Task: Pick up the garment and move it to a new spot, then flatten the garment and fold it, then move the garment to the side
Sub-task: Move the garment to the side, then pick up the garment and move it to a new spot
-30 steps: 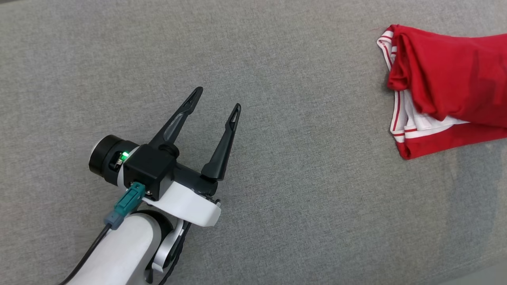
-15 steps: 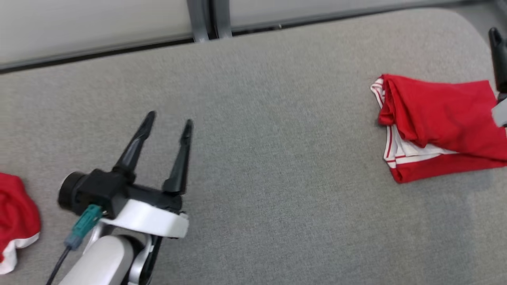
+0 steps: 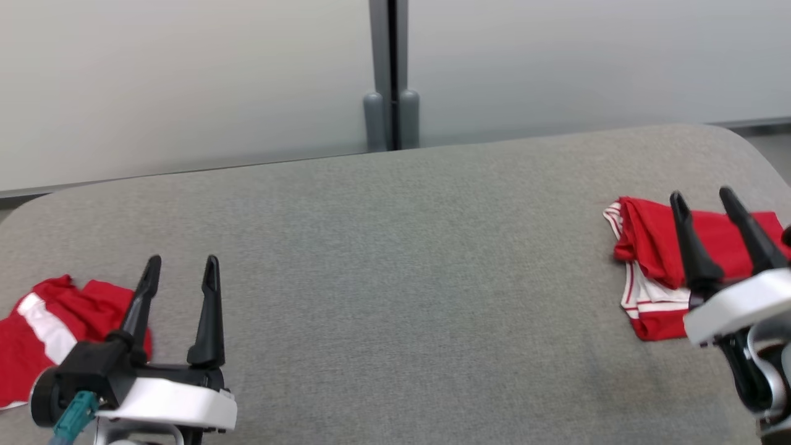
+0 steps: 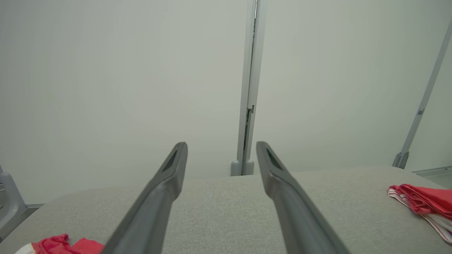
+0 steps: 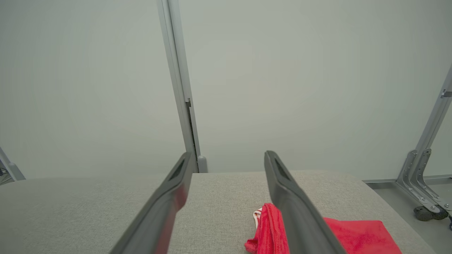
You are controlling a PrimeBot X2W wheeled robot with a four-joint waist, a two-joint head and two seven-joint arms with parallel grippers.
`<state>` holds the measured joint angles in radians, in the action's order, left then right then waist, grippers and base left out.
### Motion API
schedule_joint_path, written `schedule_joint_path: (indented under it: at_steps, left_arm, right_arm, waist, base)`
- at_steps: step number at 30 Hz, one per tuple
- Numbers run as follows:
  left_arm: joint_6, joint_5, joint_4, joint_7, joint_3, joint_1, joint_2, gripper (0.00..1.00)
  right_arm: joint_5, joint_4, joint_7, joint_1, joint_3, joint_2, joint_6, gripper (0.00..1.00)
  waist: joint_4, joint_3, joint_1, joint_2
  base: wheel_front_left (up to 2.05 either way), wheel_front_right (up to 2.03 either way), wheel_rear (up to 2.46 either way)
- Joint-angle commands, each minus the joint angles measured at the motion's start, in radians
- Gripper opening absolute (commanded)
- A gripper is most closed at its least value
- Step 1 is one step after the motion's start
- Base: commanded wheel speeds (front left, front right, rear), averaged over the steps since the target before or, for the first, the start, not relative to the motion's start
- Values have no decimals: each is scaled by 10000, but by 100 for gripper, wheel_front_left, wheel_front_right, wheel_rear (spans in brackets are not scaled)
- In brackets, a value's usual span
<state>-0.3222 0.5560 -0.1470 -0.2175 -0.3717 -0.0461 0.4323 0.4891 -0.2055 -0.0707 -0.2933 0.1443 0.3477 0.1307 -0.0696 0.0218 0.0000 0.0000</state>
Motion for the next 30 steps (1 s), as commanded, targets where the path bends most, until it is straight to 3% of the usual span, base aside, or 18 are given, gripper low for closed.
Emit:
schedule_joint_path:
  at_steps: [1,11,19,30]
  left_arm:
    - [-69,-10,92,-95,40,205,-27,100]
    - [-109,-250,756,-455,380,1081,-484,100]
    - [324,-787,966,-480,739,1769,-1084,100]
    - [956,-1325,1238,-484,1333,1956,-1734,100]
  right_arm:
    - [-142,298,71,410,-175,-64,3,100]
    - [-713,1795,-411,2630,-628,-989,3,100]
    - [-731,1890,-978,3723,-584,-1250,3,100]
    - [-915,1814,-1076,3732,-437,-1318,3,100]
  waist:
    - [356,-308,0,0]
    - [741,-602,0,0]
    - [915,-703,0,0]
    - [875,-726,0,0]
  base:
    - [0,0,0]
    - [0,0,0]
    - [0,0,0]
    - [0,0,0]
